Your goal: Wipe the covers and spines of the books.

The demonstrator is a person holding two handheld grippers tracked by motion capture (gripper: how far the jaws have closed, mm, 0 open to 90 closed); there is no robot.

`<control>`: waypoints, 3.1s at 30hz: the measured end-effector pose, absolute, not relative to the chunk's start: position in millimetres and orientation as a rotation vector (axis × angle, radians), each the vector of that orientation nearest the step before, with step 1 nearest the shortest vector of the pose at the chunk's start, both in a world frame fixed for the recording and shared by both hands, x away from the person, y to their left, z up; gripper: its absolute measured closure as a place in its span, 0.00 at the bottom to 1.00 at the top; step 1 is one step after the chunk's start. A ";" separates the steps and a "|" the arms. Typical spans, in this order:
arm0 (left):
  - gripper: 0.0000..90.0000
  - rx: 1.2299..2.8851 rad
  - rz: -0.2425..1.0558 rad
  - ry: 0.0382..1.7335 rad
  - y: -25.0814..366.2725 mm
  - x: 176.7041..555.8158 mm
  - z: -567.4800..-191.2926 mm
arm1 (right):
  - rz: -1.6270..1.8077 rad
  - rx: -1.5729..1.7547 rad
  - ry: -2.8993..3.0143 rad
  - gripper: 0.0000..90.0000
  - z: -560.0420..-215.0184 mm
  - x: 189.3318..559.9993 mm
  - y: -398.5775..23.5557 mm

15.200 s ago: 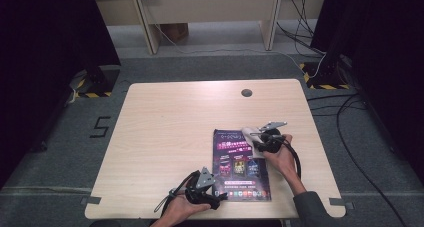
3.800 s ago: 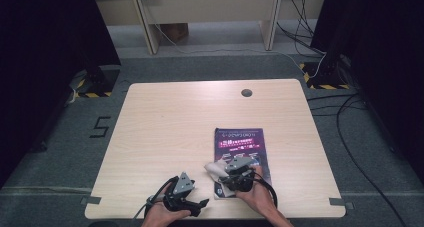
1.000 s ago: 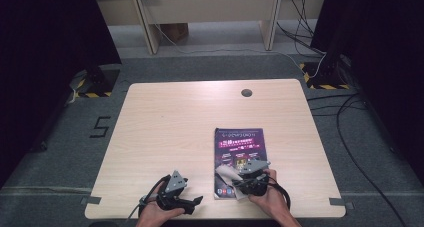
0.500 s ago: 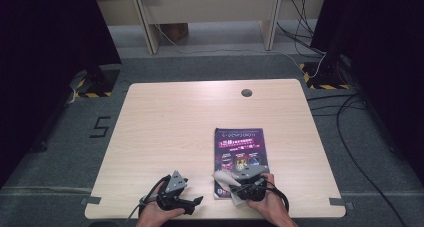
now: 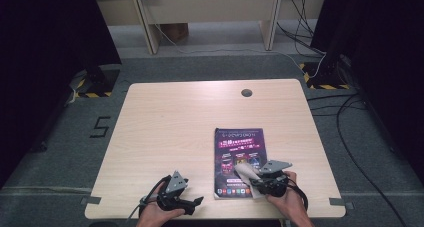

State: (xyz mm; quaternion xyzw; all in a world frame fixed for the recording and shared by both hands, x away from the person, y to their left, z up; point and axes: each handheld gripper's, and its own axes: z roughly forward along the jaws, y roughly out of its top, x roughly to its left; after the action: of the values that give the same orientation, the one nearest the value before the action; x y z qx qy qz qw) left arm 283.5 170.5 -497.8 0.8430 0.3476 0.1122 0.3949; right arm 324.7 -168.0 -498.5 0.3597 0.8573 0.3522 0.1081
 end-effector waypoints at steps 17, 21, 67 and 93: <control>0.20 2.145 0.284 0.877 168.9 282.8 -499.0 | 1.027 1.079 2.491 0.83 -498.5 316.1 -192.3; 0.20 2.144 0.294 0.892 167.8 283.9 -499.7 | 1.028 1.085 2.479 0.83 -498.9 314.7 -197.0; 0.18 2.216 0.397 0.832 105.6 303.2 -509.2 | 0.997 1.135 2.429 0.84 -498.4 358.9 -201.4; 0.19 2.216 0.408 0.828 105.1 302.4 -509.2 | 0.912 1.262 2.285 0.84 -498.0 449.3 -188.0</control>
State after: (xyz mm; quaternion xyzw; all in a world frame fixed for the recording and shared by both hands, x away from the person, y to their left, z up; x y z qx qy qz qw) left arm 302.4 105.1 -509.2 0.8606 0.3213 0.1582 0.3620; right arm 449.3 -188.0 -498.0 0.4484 0.8117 0.3241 0.1869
